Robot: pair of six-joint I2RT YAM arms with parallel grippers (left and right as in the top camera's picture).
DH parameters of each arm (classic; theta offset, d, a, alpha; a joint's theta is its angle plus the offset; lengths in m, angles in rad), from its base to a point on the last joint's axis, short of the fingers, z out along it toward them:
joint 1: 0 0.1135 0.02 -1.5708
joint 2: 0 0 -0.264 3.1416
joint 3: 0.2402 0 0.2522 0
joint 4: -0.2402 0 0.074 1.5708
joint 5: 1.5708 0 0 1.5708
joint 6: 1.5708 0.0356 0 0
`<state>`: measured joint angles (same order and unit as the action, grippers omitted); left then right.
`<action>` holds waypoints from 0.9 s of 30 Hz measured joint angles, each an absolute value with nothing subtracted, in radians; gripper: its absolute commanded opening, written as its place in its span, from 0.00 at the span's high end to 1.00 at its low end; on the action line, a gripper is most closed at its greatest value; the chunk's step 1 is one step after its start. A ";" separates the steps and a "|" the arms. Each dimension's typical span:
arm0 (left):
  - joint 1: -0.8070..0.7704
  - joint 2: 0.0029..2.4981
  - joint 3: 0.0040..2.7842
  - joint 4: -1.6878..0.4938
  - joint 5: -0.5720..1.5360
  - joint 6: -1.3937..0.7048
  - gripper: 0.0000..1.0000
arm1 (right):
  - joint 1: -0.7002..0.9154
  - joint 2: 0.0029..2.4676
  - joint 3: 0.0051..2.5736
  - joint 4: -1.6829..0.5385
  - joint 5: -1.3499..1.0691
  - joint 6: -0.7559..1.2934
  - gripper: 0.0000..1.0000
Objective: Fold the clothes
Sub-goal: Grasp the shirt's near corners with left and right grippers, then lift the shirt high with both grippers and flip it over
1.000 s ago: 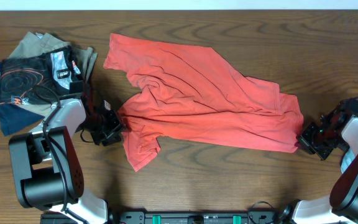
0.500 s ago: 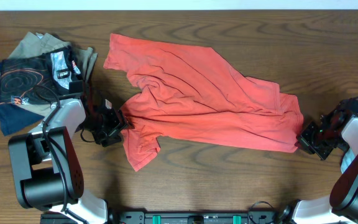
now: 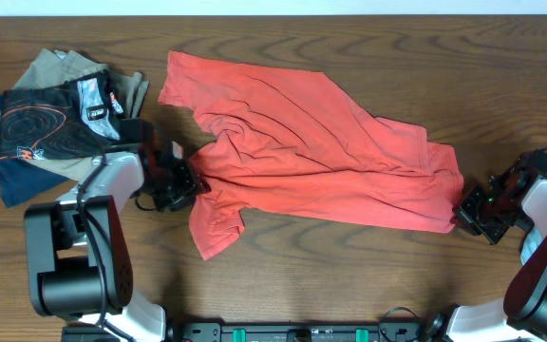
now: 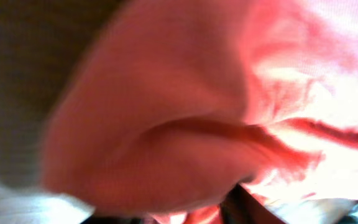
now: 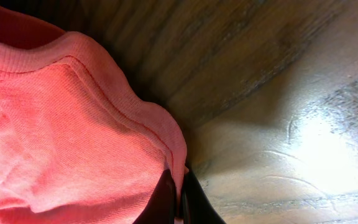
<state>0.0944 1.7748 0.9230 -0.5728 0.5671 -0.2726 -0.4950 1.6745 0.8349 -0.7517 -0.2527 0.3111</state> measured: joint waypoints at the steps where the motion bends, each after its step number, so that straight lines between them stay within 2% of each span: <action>1: 0.082 1.775 0.921 -0.564 0.561 -0.273 0.76 | -0.495 1.674 0.835 -0.752 -0.253 0.311 0.99; 3: 0.057 1.775 0.919 -0.548 0.532 -0.272 0.89 | -0.495 1.674 0.835 -0.752 -0.254 0.311 0.99; 5: 0.041 1.775 0.918 -0.545 0.500 -0.270 0.94 | -0.495 1.674 0.835 -0.754 -0.254 0.311 0.99; 12: 0.038 1.772 0.930 -0.617 0.456 -0.268 0.94 | -0.495 1.675 0.836 -0.770 -0.257 0.310 0.99; 17: 0.046 1.741 0.956 -0.748 0.409 -0.250 0.94 | -0.495 1.691 0.870 -0.877 -0.243 0.300 0.99; 20: 0.049 1.677 1.018 -0.831 0.397 -0.216 0.94 | -0.495 1.697 0.963 -0.960 -0.236 0.286 0.99; 27: 0.068 1.520 1.272 -0.963 0.396 -0.172 0.94 | -0.495 1.699 1.363 -1.156 -0.239 0.228 0.99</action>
<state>0.0685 1.5200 1.2724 -0.9634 0.3962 -0.1719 -0.4946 1.6993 1.3628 -1.1561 -0.2390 0.2279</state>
